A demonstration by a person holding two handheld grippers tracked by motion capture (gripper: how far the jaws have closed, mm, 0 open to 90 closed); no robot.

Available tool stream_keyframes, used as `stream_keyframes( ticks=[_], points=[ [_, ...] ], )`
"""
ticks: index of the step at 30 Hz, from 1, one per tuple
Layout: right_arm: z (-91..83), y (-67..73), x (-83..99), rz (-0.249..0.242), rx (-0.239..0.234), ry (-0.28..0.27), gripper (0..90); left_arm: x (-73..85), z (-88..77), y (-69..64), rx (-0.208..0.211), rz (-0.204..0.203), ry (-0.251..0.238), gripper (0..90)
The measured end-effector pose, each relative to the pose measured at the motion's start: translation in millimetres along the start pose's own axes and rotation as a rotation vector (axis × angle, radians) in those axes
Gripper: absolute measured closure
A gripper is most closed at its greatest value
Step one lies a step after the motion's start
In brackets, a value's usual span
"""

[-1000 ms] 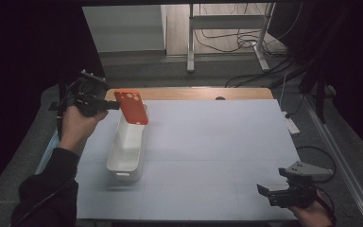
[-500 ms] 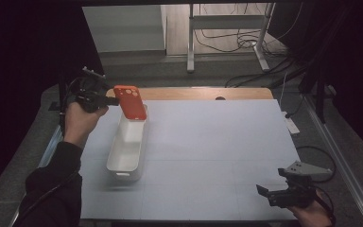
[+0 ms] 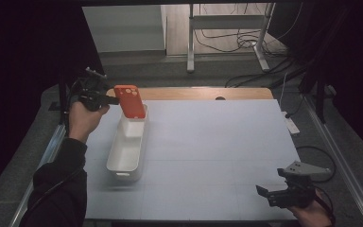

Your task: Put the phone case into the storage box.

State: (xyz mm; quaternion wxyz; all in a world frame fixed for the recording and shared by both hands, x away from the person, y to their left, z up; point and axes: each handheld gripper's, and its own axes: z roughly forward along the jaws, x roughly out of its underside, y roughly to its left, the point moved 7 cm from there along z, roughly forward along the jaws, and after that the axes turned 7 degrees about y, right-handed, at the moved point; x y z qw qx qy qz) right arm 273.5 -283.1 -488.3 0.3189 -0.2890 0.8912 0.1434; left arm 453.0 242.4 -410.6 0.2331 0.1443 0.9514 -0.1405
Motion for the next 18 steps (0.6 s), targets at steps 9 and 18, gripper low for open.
stream_keyframes(
  ticks=[9,18],
  points=[
    [1.1,1.0,0.1,-0.004,-0.002,0.007,0.0,-1.3,13.5,6.9,-0.012,-0.021,0.019,89.2],
    [1.7,1.1,0.3,-0.012,-0.003,0.013,0.0,0.0,31.3,12.5,-0.024,-0.039,0.040,89.1]
  ],
)
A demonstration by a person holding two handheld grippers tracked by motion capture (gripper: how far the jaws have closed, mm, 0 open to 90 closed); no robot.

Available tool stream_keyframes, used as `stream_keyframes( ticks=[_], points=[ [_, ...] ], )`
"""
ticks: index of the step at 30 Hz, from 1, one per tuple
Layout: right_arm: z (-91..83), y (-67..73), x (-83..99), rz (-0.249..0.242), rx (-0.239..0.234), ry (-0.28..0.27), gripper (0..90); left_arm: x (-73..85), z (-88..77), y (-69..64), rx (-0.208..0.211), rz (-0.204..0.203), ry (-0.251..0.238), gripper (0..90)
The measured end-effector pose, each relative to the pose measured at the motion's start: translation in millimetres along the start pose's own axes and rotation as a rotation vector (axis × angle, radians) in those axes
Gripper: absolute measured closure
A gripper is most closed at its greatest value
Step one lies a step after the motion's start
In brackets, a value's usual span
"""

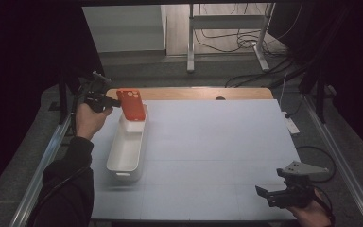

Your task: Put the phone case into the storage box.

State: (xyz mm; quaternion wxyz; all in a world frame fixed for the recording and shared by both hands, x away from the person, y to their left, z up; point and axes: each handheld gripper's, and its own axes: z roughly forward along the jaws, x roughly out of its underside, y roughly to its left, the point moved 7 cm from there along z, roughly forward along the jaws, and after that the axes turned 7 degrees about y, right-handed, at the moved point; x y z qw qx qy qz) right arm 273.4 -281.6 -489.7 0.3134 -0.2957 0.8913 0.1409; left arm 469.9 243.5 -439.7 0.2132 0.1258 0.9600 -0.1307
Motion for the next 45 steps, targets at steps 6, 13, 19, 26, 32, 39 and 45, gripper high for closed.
stream_keyframes(
  ticks=[6,13,19,26,32,39,45],
  points=[
    [0.2,0.3,0.2,-0.004,0.002,0.006,0.0,-0.4,9.6,1.3,-0.001,-0.016,0.012,89.1],
    [0.9,1.1,0.3,-0.008,0.000,0.012,0.0,1.2,20.0,3.1,-0.007,-0.025,0.029,89.1],
    [2.0,2.5,0.5,-0.023,0.001,0.021,0.0,4.5,33.3,5.5,-0.024,-0.026,0.057,89.2],
    [2.5,2.6,0.7,-0.026,0.002,0.027,0.0,6.0,43.8,7.4,-0.029,-0.035,0.078,89.1],
    [3.0,3.1,0.7,-0.030,0.001,0.029,0.0,6.4,54.8,6.2,-0.045,-0.043,0.108,89.0],
    [2.9,3.1,0.8,-0.032,0.000,0.032,0.0,6.7,59.6,8.5,-0.049,-0.055,0.105,85.6],
    [2.9,3.2,0.8,-0.032,-0.001,0.031,0.0,3.2,57.0,3.8,-0.046,-0.028,0.060,68.5]
  ],
)
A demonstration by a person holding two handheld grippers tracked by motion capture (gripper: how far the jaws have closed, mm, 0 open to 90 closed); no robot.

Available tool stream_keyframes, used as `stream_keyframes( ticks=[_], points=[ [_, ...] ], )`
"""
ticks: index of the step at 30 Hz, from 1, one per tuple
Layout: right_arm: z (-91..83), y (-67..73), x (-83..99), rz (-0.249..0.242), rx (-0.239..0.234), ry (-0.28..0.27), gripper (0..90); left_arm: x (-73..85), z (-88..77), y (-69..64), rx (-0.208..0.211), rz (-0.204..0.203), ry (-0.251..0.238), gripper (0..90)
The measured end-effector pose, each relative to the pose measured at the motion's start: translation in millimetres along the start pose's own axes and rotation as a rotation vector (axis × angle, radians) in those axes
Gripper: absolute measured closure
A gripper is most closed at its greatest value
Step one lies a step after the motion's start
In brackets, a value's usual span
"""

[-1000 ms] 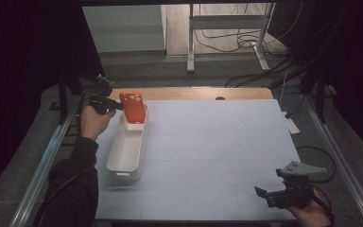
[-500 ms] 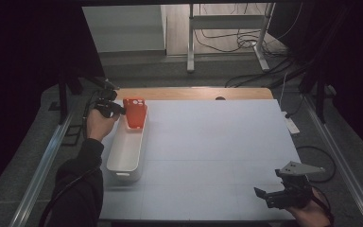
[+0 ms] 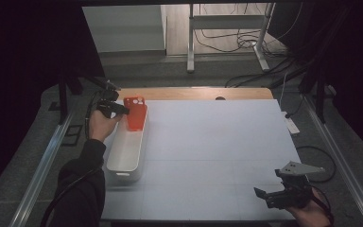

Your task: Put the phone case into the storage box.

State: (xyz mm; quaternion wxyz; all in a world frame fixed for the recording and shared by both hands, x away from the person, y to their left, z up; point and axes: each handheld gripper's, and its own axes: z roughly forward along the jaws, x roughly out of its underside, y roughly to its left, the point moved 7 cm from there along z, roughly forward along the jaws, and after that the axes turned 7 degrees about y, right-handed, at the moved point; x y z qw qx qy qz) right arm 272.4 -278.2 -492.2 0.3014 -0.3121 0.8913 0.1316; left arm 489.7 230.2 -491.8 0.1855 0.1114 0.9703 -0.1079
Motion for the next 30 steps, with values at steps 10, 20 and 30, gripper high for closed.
stream_keyframes(
  ticks=[10,20,30],
  points=[
    [-0.4,-0.1,-0.2,0.001,0.001,-0.004,0.0,-0.3,-3.5,-7.1,0.005,0.066,-0.059,40.0],
    [-0.3,-1.0,-0.1,0.009,0.008,-0.002,0.0,4.8,-8.4,-13.7,0.056,0.103,-0.094,14.6],
    [0.1,-0.3,-0.1,0.005,0.011,0.000,0.0,13.2,-13.6,-22.6,0.075,0.156,-0.129,6.8]
  ],
)
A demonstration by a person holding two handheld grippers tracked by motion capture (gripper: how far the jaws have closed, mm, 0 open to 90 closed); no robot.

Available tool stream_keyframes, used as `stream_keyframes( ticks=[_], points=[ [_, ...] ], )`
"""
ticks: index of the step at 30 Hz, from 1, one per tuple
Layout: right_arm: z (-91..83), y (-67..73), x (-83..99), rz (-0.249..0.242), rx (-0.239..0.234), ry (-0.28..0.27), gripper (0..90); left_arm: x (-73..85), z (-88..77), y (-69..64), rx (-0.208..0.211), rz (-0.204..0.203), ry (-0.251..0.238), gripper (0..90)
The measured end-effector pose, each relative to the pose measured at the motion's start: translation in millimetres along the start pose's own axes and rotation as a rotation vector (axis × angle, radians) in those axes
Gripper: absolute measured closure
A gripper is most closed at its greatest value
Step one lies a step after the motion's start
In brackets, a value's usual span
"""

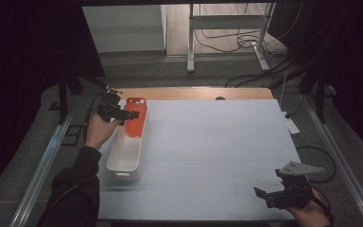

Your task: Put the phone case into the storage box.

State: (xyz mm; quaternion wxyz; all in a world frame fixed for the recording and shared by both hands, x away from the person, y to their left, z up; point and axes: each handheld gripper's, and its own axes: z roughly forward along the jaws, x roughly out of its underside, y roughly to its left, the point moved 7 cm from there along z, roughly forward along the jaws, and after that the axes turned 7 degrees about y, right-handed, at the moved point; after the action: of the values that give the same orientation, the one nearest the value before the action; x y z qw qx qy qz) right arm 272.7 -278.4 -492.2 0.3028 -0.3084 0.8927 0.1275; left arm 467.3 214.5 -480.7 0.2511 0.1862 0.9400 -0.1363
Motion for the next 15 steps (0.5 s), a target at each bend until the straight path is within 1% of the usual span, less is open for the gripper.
stream_keyframes(
  ticks=[2,6,12,13,15],
  points=[
    [0.1,0.1,0.0,0.000,0.000,0.001,0.0,1.8,-0.7,-1.5,-0.007,0.012,-0.003,5.4],
    [0.3,0.4,0.1,-0.002,-0.001,0.004,0.0,4.6,-3.1,-4.2,0.004,0.025,-0.016,3.3],
    [0.7,0.8,0.2,-0.005,0.000,0.009,0.0,7.8,-7.3,-6.8,0.004,0.042,-0.034,1.3],
    [0.9,0.9,0.2,-0.006,0.002,0.012,0.0,9.3,-8.8,-7.8,-0.004,0.057,-0.033,0.9],
    [1.1,1.2,0.2,-0.006,0.004,0.013,0.0,9.9,-9.4,-8.2,-0.008,0.062,-0.033,0.5]
  ],
)
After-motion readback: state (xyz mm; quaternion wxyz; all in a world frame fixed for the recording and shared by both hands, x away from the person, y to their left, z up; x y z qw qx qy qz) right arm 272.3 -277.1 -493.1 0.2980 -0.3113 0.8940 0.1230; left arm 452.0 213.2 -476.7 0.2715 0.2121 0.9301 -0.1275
